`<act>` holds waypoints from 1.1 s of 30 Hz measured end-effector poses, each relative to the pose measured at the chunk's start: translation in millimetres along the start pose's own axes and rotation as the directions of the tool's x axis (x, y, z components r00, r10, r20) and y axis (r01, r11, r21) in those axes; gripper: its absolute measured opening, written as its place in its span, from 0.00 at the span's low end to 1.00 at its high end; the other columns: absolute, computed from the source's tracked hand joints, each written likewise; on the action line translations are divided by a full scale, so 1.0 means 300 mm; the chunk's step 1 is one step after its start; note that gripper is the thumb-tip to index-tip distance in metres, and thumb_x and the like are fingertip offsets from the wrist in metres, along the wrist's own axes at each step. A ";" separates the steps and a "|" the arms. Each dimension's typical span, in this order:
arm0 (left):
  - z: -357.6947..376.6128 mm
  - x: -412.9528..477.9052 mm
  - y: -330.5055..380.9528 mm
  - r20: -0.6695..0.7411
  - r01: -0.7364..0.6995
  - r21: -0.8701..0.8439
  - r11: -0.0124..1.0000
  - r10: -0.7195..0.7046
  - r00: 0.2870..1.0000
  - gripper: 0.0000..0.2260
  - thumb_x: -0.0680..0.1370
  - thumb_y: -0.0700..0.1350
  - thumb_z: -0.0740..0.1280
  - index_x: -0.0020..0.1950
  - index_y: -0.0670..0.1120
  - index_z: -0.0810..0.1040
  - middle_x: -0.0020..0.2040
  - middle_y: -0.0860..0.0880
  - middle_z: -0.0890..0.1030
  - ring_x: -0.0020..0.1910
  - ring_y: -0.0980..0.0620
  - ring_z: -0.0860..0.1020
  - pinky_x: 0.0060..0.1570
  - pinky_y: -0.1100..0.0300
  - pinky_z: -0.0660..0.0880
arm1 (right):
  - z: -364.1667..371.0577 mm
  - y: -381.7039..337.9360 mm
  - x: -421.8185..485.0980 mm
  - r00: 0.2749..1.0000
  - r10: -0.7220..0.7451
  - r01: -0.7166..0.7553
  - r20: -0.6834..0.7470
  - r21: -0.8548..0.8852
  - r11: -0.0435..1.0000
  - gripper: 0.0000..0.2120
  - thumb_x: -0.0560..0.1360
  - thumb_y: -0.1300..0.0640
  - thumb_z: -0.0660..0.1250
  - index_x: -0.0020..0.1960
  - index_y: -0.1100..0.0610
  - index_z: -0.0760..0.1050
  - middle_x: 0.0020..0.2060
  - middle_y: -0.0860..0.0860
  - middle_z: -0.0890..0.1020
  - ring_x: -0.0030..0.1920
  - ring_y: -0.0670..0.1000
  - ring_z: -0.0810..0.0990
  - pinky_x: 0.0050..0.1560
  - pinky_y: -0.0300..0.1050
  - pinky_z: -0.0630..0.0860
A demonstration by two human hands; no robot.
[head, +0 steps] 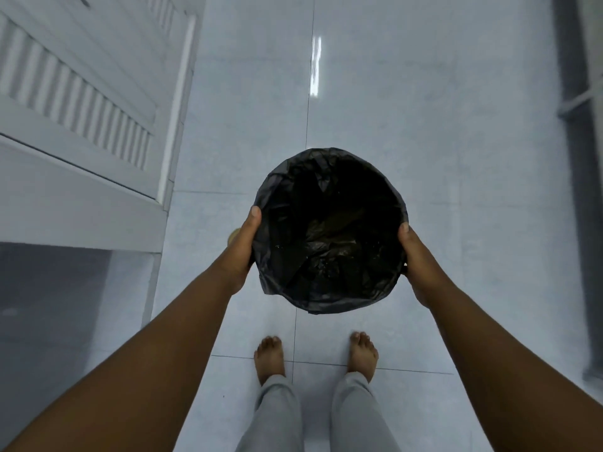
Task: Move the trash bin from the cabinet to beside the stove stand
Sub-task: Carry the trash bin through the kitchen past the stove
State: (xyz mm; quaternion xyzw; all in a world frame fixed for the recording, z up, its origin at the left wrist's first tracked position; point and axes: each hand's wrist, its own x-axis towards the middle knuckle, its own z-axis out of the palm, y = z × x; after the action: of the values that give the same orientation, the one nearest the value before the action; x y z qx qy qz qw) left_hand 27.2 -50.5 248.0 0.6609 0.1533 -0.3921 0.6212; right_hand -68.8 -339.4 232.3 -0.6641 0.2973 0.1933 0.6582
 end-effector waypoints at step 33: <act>0.389 -0.967 1.544 0.065 -0.638 -0.133 0.759 0.649 0.758 0.38 0.75 0.74 0.48 0.70 0.51 0.78 0.67 0.47 0.82 0.70 0.45 0.76 0.75 0.42 0.64 | -0.429 -1.654 -0.812 0.847 -0.532 0.531 -0.015 0.100 0.842 0.46 0.64 0.19 0.47 0.74 0.43 0.66 0.73 0.50 0.71 0.71 0.55 0.69 0.71 0.54 0.65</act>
State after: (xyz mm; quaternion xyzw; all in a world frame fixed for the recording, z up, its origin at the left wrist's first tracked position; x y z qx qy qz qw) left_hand 121.1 -161.8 787.6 0.6187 -0.0965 -0.1811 0.7583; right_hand 53.7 -454.1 774.5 -0.6853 0.1069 -0.0074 0.7204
